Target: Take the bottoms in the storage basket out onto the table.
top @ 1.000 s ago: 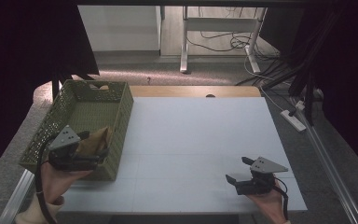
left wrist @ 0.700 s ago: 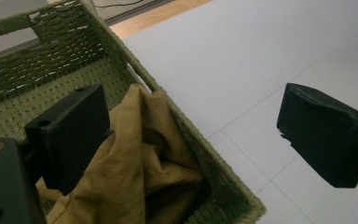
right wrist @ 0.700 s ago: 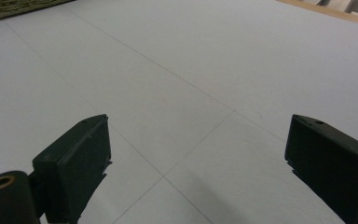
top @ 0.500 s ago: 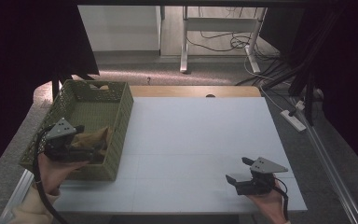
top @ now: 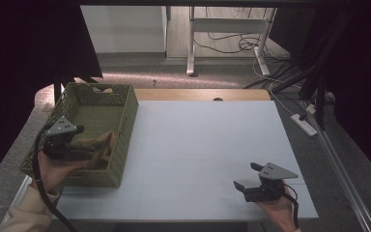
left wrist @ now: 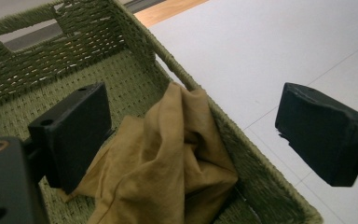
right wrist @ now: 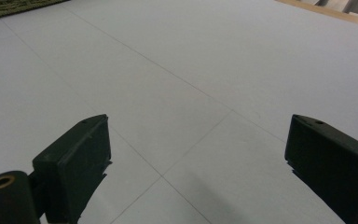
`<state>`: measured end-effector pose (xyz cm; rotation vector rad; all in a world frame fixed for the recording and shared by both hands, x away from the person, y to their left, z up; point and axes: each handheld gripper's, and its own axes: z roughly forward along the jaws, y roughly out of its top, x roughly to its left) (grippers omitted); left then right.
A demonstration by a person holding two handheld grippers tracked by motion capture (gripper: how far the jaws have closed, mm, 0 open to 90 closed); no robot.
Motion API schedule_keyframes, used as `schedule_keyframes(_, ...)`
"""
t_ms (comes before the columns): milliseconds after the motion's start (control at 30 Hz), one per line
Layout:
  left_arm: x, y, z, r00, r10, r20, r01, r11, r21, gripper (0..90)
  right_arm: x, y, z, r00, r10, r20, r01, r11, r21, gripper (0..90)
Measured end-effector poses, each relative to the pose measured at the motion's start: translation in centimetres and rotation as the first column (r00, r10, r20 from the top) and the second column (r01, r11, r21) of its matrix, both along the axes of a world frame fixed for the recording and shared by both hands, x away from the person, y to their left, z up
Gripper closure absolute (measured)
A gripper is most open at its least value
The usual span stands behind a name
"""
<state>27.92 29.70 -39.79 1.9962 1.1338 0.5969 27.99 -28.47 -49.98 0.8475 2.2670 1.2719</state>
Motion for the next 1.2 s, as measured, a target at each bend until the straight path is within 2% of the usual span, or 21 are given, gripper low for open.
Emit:
schedule_keyframes(300,1.2,0.3,-0.2,0.9994,0.003,-0.034,-0.003,0.9996,0.027,9.7,0.0,0.0,-0.1,1.0,0.001,-0.004,-0.001,1.0,-0.003,7.2)
schedule_keyframes(500,1.9,0.7,-0.5,0.9989,0.012,-0.046,-0.01,0.9997,0.024,9.7,0.0,0.0,-0.1,1.0,0.0,-0.006,0.0,1.0,-0.004,7.2)
schedule_keyframes(833,3.1,1.7,-1.4,0.9949,0.037,-0.094,-0.034,0.9989,0.031,9.7,0.0,0.1,-0.2,0.9999,-0.001,-0.012,0.001,1.0,-0.009,7.2)
schedule_keyframes(933,3.3,1.9,-1.9,0.992,0.032,-0.122,-0.03,0.9993,0.022,9.7,0.1,0.1,-0.3,0.9999,0.001,-0.015,-0.001,0.9999,-0.01,7.2)
schedule_keyframes(1000,3.4,1.7,-2.3,0.9898,0.028,-0.139,-0.022,0.9988,0.042,9.7,0.1,0.1,-0.3,0.9999,0.002,-0.015,-0.003,0.9999,-0.01,7.2)
schedule_keyframes(1200,4.1,1.8,-3.2,0.9804,0.008,-0.197,-0.003,0.9997,0.024,9.7,0.1,0.1,-0.3,0.9998,0.003,-0.018,-0.004,0.9999,-0.012,7.2)
